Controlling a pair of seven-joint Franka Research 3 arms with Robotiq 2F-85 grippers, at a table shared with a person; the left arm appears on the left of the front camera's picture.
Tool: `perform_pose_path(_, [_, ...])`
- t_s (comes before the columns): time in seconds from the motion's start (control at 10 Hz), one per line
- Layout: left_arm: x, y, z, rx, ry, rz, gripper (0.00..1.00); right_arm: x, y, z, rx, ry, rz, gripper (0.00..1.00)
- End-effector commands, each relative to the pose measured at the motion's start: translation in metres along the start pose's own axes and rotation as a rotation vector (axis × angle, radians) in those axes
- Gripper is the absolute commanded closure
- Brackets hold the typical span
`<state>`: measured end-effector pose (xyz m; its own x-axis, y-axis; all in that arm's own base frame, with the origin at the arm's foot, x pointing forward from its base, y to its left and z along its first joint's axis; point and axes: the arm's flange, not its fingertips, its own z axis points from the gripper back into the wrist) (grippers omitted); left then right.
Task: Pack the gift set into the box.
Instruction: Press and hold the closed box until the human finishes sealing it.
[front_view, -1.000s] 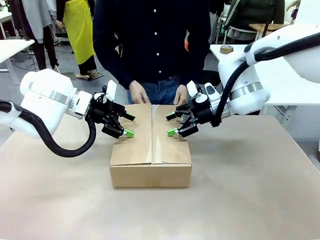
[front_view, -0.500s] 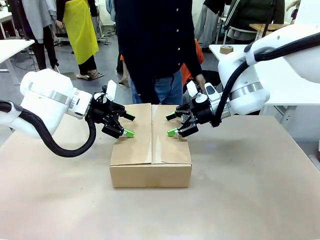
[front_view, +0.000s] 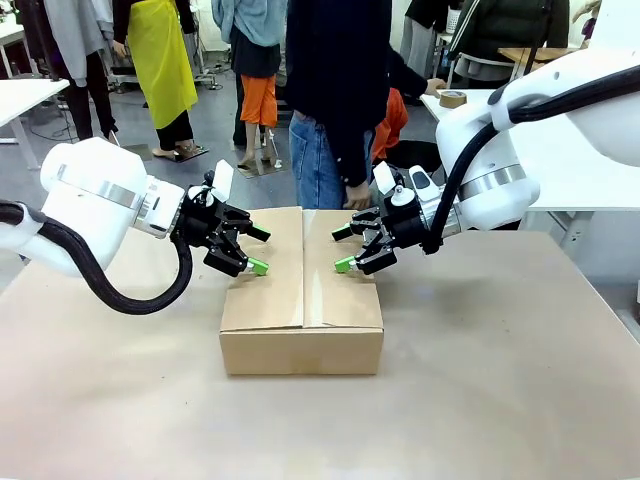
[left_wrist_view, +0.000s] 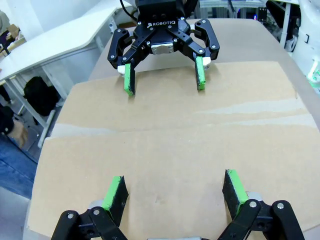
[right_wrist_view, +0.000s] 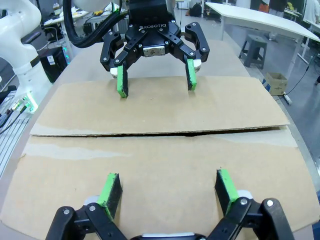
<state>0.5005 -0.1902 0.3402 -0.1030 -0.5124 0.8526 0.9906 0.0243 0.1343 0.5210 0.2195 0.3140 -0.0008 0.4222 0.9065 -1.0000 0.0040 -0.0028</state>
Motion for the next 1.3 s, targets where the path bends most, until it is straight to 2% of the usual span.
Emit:
perform_pose_path(0.0, [0.0007,-0.0001,0.0002,0.006,-0.008,-0.009,0.00,-0.0003,0.0005,-0.0019,-0.006,0.012,0.011,0.00])
perform_pose_path(1.2, [0.0007,-0.0001,0.0002,0.006,-0.008,-0.009,0.00,-0.0003,0.0005,-0.0019,-0.006,0.012,0.011,0.00])
